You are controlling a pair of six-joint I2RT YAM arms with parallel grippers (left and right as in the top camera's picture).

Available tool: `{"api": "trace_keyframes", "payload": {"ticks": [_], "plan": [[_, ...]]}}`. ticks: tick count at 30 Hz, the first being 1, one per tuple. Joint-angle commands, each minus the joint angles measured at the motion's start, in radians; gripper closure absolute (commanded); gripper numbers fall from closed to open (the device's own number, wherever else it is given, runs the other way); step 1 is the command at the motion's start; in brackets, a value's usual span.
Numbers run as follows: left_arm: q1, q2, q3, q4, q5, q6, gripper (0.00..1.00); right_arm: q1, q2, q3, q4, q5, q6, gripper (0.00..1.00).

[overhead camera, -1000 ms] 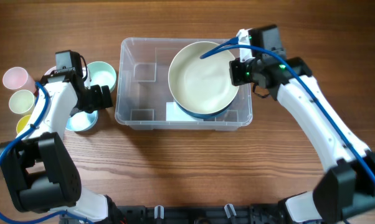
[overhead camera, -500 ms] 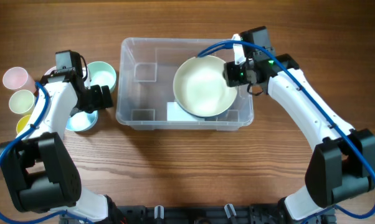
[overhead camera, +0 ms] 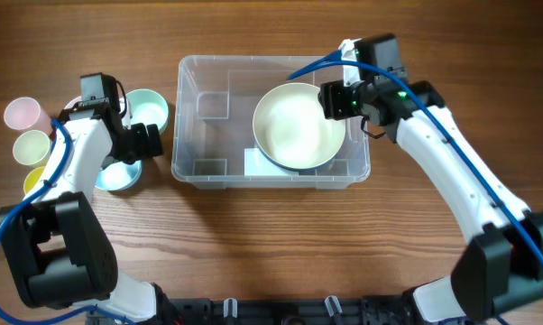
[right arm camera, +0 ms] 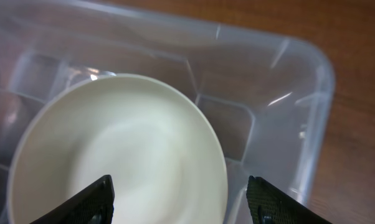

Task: Pack container
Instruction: 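Lower the cream bowl into the container and open the right gripper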

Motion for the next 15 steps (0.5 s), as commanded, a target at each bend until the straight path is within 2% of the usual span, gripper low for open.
{"api": "trace_keyframes", "payload": {"ticks": [1, 7, 11, 15], "plan": [[0.005, 0.010, -0.008, 0.000, 0.012, 0.013, 0.00, -0.005, -0.113, 0.012, -0.002, 0.057, -0.016, 0.31], [0.005, 0.010, -0.008, 0.000, 0.012, 0.013, 0.00, -0.039, -0.266, 0.012, -0.051, 0.293, 0.069, 0.29], [0.005, 0.010, -0.008, 0.000, 0.012, 0.013, 0.00, -0.121, -0.354, 0.012, -0.152, 0.393, 0.194, 0.27], [0.005, 0.010, -0.008, 0.000, 0.012, 0.013, 0.00, -0.245, -0.400, 0.012, -0.249, 0.400, 0.285, 0.17]]}}
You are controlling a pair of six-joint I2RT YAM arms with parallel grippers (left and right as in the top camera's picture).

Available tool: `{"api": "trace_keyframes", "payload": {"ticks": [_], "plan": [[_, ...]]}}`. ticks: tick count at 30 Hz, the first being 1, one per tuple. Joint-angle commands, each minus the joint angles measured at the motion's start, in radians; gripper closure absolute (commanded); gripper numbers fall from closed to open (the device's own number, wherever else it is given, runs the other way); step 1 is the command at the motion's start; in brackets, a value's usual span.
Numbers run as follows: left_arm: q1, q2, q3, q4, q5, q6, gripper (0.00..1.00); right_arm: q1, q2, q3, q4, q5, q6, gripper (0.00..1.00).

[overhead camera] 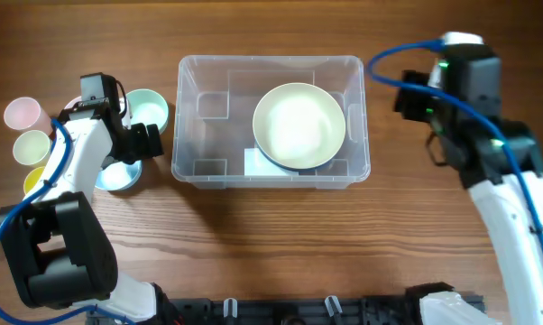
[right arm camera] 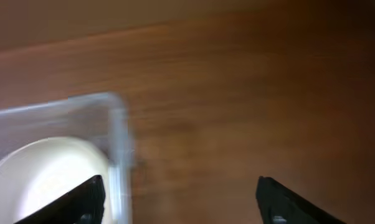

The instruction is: Pack container

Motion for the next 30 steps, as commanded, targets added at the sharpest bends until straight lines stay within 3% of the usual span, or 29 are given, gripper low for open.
{"api": "trace_keyframes", "payload": {"ticks": [1, 3, 17, 22, 30], "plan": [[0.005, 0.010, -0.008, 0.000, 0.012, 0.013, 0.00, -0.138, -0.035, 0.012, -0.080, 0.080, 0.135, 0.12], [0.005, 0.010, -0.008, 0.000, 0.012, 0.013, 0.00, -0.177, -0.034, 0.012, -0.116, 0.080, 0.135, 0.00], [0.005, 0.010, -0.008, 0.000, 0.012, 0.013, 0.00, -0.206, -0.027, 0.012, -0.160, 0.080, 0.132, 0.00], [0.005, 0.010, -0.008, 0.091, 0.019, 0.012, 0.00, -0.206, -0.027, 0.012, -0.160, 0.080, 0.132, 0.00], [0.005, 0.010, -0.008, 0.106, 0.104, 0.012, 0.00, -0.206, -0.027, 0.012, -0.160, 0.080, 0.132, 0.00]]}}
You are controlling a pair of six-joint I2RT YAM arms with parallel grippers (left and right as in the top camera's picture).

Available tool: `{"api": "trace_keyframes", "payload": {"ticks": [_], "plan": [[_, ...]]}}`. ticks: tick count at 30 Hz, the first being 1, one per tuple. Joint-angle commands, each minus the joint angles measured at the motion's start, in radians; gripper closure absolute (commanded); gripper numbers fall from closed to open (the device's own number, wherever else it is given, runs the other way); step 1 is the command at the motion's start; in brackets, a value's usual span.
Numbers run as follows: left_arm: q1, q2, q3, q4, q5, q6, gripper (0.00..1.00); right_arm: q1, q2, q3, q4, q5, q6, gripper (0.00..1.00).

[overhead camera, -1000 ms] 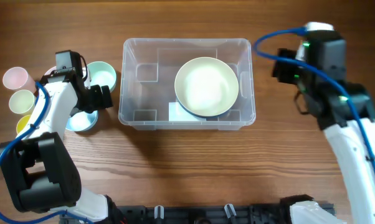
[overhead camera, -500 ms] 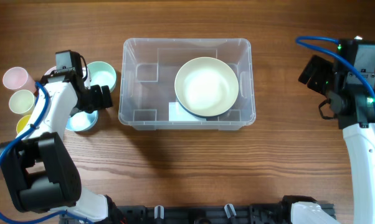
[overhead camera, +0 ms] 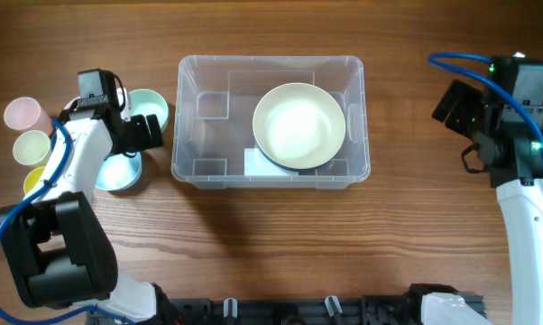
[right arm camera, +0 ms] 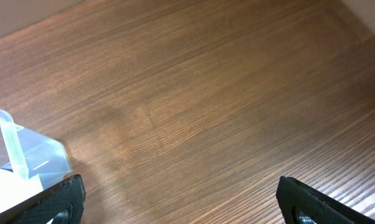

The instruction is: Pack container

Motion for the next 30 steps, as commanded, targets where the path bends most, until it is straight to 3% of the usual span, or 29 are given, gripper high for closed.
{"api": "trace_keyframes", "payload": {"ticks": [1, 15, 17, 21, 30], "plan": [[0.005, 0.010, -0.006, -0.012, 0.065, 0.012, 0.00, 0.000, -0.003, 0.012, 0.000, 0.021, 0.019, 0.01], [0.005, 0.010, -0.006, -0.063, 0.015, 0.018, 0.00, 0.000, -0.003, 0.012, 0.000, 0.021, 0.019, 0.00], [0.005, 0.010, -0.006, -0.090, 0.016, 0.061, 0.00, 0.000, -0.003, 0.012, 0.000, 0.021, 0.019, 0.00], [0.006, 0.010, -0.006, -0.137, 0.013, 0.159, 0.11, 0.000, -0.003, 0.012, 0.000, 0.021, 0.019, 0.01], [0.006, 0.010, -0.006, -0.149, -0.027, 0.174, 0.17, 0.000, -0.003, 0.012, 0.000, 0.021, 0.019, 0.00]]}}
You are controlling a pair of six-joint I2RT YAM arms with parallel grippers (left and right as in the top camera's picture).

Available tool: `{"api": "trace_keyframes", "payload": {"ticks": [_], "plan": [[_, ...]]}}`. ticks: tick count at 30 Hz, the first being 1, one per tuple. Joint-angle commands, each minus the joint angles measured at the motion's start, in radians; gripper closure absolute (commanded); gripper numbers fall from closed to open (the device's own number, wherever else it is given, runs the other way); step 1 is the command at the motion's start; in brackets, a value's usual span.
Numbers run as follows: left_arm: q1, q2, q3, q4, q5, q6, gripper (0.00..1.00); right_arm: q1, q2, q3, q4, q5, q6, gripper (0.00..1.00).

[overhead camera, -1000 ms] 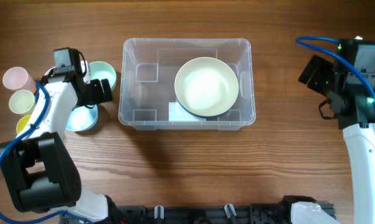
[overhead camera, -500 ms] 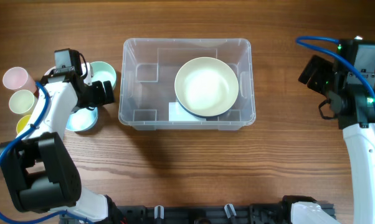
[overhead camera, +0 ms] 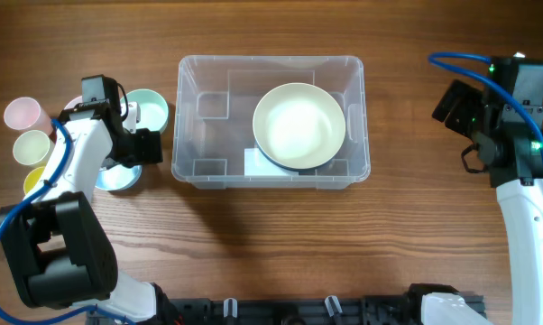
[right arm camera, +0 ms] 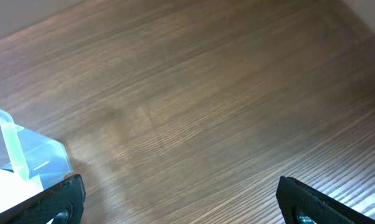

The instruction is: Pack container

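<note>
A clear plastic container [overhead camera: 186, 117] stands mid-table with a cream bowl [overhead camera: 299, 126] resting inside its right half. Left of the container my left gripper [overhead camera: 143, 144] sits between a mint bowl [overhead camera: 152, 106] and a light blue bowl [overhead camera: 116, 177], at the blue bowl's rim; its jaws are hidden from above. My right gripper [overhead camera: 452, 104] hangs far to the right of the container. In the right wrist view the right gripper [right arm camera: 181, 199] is wide open over bare wood, with the container's corner [right arm camera: 13, 149] at the left edge.
A pink cup [overhead camera: 23, 113], a pale green cup [overhead camera: 31, 144] and a yellow cup [overhead camera: 34, 181] stand in a column at the far left. A white label [overhead camera: 256, 162] lies on the container's floor beside raised corner blocks.
My left gripper has shifted a little toward the near edge, from beside the mint bowl to the blue bowl's rim. The right arm and the cream bowl have not moved.
My right gripper stood open over the cream bowl inside the container. It was then outside the container's right wall, then far right over bare table, where it stays. The bowl remained in the container. My left gripper stayed by the two bowls at the left.
</note>
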Motion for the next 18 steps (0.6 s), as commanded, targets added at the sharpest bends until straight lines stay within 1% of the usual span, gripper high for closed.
{"api": "trace_keyframes", "payload": {"ticks": [1, 4, 10, 14, 16, 18], "plan": [[0.005, 0.010, -0.006, 0.000, -0.025, 0.032, 0.19, 0.000, -0.003, 0.012, 0.000, 0.021, 0.015, 0.00], [0.005, 0.019, -0.006, 0.008, -0.024, 0.032, 0.23, 0.000, -0.003, 0.012, 0.000, 0.021, 0.015, 0.00], [0.005, 0.043, -0.006, 0.018, -0.024, 0.032, 0.25, 0.000, -0.003, 0.012, 0.000, 0.021, 0.015, 0.00], [0.005, 0.058, -0.006, 0.019, -0.028, 0.032, 0.31, 0.000, -0.003, 0.012, 0.000, 0.021, 0.015, 0.01], [0.006, 0.062, -0.006, 0.022, -0.033, 0.032, 0.34, 0.000, -0.003, 0.012, 0.000, 0.021, 0.015, 0.00], [0.005, 0.064, -0.006, 0.022, -0.035, 0.032, 0.44, 0.000, -0.003, 0.012, 0.000, 0.021, 0.015, 0.00]]}}
